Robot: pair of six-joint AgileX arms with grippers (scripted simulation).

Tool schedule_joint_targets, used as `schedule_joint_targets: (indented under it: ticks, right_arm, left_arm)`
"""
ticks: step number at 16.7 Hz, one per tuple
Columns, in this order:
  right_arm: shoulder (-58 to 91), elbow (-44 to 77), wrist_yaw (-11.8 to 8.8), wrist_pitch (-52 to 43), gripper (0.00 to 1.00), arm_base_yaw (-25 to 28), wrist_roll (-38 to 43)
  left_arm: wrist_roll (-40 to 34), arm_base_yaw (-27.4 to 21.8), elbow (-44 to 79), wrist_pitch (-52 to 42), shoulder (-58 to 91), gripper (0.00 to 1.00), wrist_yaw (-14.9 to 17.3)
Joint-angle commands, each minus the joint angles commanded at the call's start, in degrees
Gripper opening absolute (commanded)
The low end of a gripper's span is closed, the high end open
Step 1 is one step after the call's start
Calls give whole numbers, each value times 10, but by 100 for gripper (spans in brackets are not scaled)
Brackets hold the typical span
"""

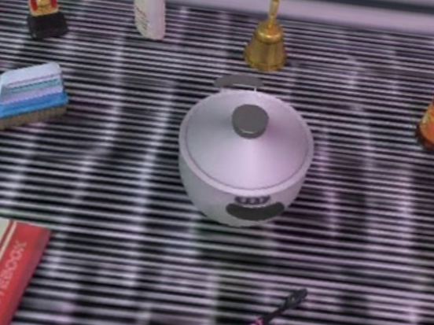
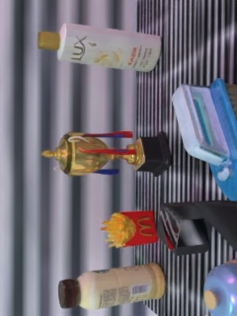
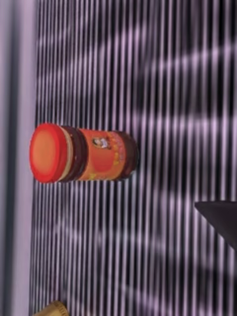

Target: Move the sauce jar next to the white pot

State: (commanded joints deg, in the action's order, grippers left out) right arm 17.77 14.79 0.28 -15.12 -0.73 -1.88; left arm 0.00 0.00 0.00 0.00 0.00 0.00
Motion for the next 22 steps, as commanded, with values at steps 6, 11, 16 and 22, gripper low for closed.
schedule_joint_targets:
  ticks: [6,11,16,22]
  right_arm:
    - [278,307,6,-189,100,-13,-36]
    - [547,650,6,-336,100,-18,-80]
    - [830,999,0,-476,100,-14,-133]
    - [1152,1327,-11,-641,100,0,-195]
  left_arm:
    - [0,0,0,0,0,100,0]
    - [0,0,0,0,0,100,0]
    - [0,0,0,0,0,100,0]
    - [0,0,0,0,0,100,0]
